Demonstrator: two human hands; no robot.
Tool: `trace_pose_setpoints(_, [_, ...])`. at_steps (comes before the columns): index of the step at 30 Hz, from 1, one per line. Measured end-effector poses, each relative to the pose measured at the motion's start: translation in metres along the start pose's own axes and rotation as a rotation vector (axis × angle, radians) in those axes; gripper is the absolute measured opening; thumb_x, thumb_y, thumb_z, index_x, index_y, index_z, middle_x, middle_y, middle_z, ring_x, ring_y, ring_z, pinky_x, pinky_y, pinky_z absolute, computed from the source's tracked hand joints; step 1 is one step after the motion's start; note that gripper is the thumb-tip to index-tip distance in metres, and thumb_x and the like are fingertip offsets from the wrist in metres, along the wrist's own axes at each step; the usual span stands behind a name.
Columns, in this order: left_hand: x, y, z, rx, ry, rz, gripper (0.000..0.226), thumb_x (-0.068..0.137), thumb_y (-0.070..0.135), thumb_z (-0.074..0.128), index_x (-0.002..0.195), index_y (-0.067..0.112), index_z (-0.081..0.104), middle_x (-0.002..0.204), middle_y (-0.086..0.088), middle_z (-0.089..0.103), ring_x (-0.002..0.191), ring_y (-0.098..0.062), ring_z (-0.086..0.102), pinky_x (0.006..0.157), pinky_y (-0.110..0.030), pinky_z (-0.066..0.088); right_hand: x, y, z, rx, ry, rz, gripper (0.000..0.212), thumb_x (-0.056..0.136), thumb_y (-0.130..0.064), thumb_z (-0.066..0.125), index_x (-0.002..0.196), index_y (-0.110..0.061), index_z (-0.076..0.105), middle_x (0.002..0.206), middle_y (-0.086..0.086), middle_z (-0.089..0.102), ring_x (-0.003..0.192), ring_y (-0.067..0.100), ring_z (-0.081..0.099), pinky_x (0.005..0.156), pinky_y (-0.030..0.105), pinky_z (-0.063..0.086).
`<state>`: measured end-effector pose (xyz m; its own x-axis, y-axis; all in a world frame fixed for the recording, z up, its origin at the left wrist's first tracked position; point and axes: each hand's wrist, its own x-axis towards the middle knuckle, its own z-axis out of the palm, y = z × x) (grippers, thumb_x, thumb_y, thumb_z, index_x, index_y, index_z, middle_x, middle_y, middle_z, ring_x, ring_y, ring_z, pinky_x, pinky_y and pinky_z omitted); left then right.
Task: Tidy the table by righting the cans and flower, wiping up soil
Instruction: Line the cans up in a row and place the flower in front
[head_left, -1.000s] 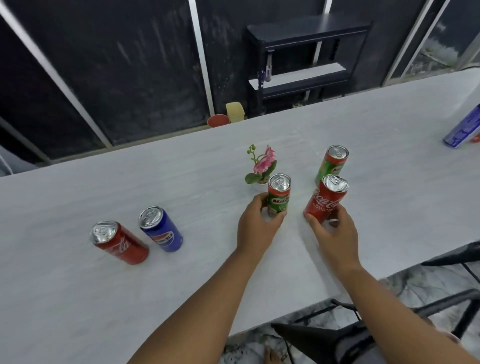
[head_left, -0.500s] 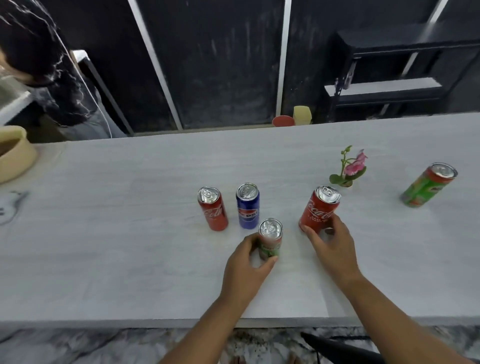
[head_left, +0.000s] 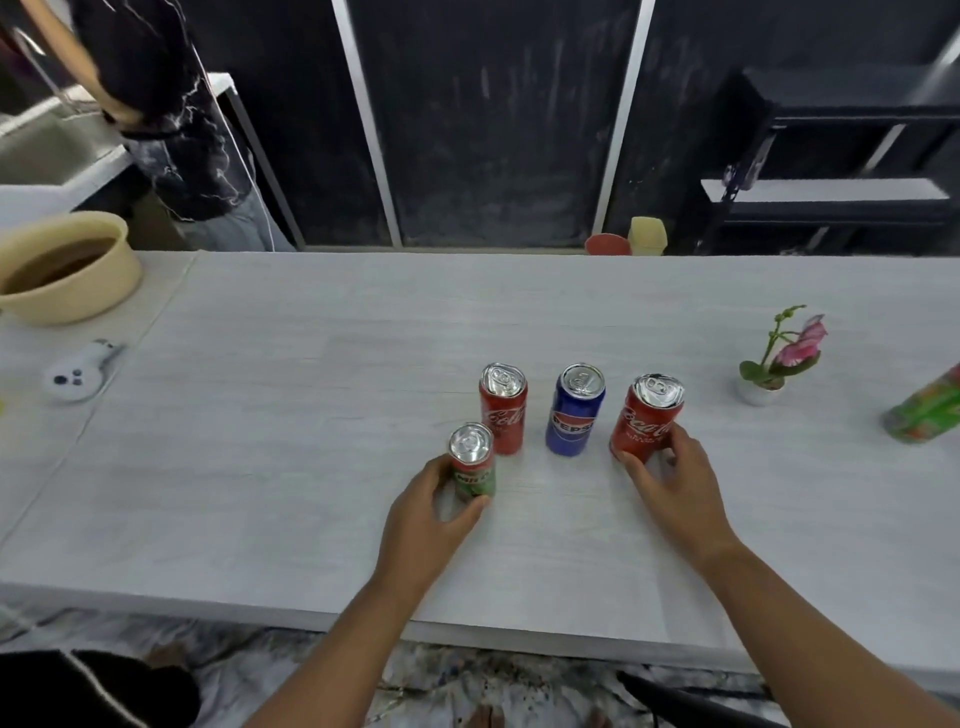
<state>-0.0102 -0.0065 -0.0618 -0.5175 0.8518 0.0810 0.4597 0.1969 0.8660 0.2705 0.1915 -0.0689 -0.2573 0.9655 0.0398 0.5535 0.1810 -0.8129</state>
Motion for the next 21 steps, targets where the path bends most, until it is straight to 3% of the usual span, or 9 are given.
trace_pose_setpoints(6, [0.031, -0.022, -0.023, 0.025, 0.045, -0.039, 0.059, 0.087, 0.042, 0.091, 0.136, 0.049, 0.058, 0.122, 0.054, 0.06, 0.119, 0.024, 0.058, 0.092, 0.002, 0.044, 0.0, -0.001, 0.002, 0.019, -0.002, 0.012, 0.062, 0.088, -0.053, 0.083, 0.139, -0.036, 0.053, 0.122, -0.013, 0.06, 0.117, 0.013, 0.057, 0.099, 0.034, 0.046])
trace_pose_setpoints(10, [0.056, -0.027, -0.026, 0.019, 0.033, -0.078, 0.061, 0.087, 0.041, 0.092, 0.141, 0.038, 0.063, 0.127, 0.036, 0.068, 0.122, 0.018, 0.06, 0.099, -0.008, 0.047, 0.0, -0.006, 0.001, 0.053, 0.004, 0.021, 0.055, 0.078, -0.06, 0.083, 0.125, -0.042, 0.058, 0.116, -0.02, 0.063, 0.114, 0.011, 0.059, 0.097, 0.035, 0.048])
trace_pose_setpoints(14, [0.072, -0.027, -0.025, 0.013, 0.023, -0.09, 0.066, 0.087, 0.041, 0.091, 0.146, 0.034, 0.063, 0.138, 0.022, 0.07, 0.13, 0.004, 0.062, 0.104, -0.019, 0.048, 0.001, -0.007, 0.002, 0.017, 0.034, 0.016, 0.061, 0.074, -0.05, 0.095, 0.123, -0.034, 0.062, 0.113, -0.016, 0.062, 0.112, 0.015, 0.059, 0.096, 0.037, 0.05])
trace_pose_setpoints(18, [0.074, -0.03, -0.021, 0.031, 0.052, -0.072, 0.067, 0.087, 0.039, 0.091, 0.147, 0.032, 0.063, 0.139, 0.02, 0.07, 0.131, -0.001, 0.061, 0.105, -0.023, 0.048, 0.002, -0.005, 0.003, -0.034, 0.089, -0.029, 0.051, 0.077, -0.038, 0.096, 0.114, -0.027, 0.063, 0.109, -0.005, 0.064, 0.105, 0.02, 0.06, 0.093, 0.048, 0.054])
trace_pose_setpoints(21, [0.073, -0.033, -0.019, 0.041, 0.064, -0.071, 0.067, 0.086, 0.039, 0.091, 0.146, 0.032, 0.063, 0.139, 0.019, 0.07, 0.13, -0.002, 0.062, 0.103, -0.021, 0.048, 0.001, -0.003, 0.004, -0.044, 0.091, -0.021, 0.054, 0.079, -0.041, 0.094, 0.122, -0.028, 0.063, 0.112, -0.008, 0.064, 0.106, 0.017, 0.06, 0.093, 0.041, 0.053])
